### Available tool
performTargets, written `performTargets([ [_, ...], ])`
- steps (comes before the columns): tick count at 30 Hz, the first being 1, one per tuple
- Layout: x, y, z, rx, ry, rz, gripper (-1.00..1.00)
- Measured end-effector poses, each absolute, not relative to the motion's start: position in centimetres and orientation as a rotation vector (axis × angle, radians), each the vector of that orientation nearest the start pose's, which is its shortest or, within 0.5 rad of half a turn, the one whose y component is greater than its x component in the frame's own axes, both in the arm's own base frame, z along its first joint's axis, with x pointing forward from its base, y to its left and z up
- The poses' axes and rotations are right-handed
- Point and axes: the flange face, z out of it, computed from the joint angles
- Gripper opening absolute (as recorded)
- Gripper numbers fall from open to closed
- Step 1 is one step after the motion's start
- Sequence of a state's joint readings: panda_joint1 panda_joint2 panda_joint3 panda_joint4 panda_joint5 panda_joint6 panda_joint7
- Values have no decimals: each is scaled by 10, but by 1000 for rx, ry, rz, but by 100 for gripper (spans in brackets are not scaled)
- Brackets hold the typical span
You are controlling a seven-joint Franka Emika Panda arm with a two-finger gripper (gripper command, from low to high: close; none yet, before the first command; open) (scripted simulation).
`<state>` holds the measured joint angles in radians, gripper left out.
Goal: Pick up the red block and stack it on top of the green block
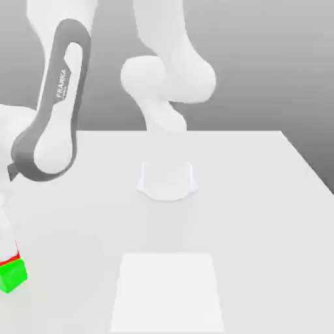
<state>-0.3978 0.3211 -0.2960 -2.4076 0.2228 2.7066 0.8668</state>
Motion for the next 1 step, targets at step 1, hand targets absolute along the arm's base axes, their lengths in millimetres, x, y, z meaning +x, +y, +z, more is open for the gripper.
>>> performTargets([
  [1,371,-327,187,-2014,2409,0,100],
])
